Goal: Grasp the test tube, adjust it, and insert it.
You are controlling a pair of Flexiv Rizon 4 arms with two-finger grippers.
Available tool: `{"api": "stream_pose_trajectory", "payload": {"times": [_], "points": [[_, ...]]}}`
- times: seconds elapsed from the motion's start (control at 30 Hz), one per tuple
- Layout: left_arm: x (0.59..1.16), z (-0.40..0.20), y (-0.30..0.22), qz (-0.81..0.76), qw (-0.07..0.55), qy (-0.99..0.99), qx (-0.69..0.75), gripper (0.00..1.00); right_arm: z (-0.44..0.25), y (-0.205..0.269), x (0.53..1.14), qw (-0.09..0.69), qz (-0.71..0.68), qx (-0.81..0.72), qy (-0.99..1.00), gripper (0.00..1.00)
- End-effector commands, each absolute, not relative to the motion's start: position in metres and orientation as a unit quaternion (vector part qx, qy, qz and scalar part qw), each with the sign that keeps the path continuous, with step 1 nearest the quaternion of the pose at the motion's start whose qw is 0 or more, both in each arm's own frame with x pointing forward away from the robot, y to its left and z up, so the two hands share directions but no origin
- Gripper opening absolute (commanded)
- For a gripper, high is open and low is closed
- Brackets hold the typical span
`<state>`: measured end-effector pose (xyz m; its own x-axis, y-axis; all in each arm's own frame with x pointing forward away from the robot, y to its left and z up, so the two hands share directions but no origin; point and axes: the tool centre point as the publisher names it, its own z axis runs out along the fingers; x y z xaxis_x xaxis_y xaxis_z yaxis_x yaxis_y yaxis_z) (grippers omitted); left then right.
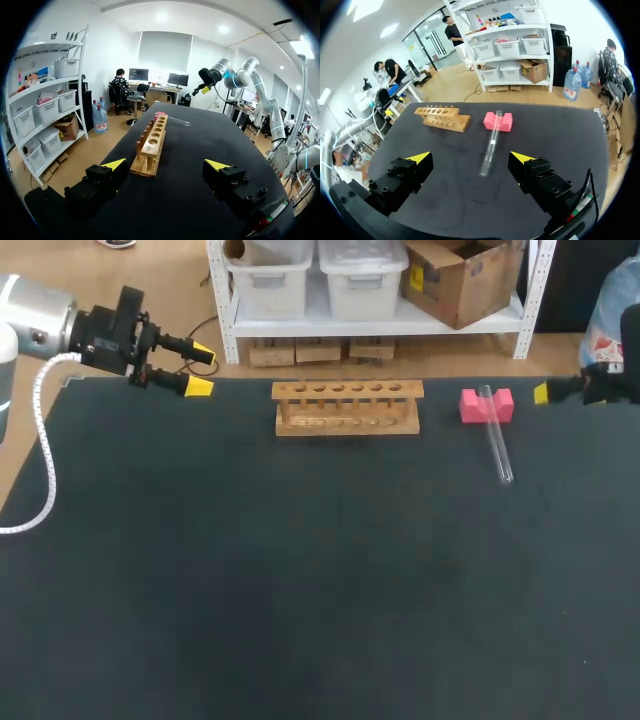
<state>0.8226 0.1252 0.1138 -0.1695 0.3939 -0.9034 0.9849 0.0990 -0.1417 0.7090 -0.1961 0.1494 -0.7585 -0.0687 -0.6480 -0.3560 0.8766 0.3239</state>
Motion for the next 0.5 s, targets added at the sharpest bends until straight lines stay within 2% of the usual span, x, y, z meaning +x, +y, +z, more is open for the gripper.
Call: {"api": "stream_pose_trajectory", "payload": {"times": [0.03,0.23,0.5], "points": [[0.822,0.113,0.125,-0.407,0.363,0.647,0.533,1.00,0.156,-0.187,0.711,0.328,0.110,-0.081,0.935,1.00],[0.822,0.113,0.125,-0.407,0.363,0.647,0.533,1.00,0.146,-0.186,0.723,0.333,0.014,-0.046,0.942,1.00],[0.822,0.113,0.125,-0.407,0.363,0.647,0.533,1.00,0.124,-0.179,0.736,0.369,-0.025,-0.029,0.929,1.00]]}}
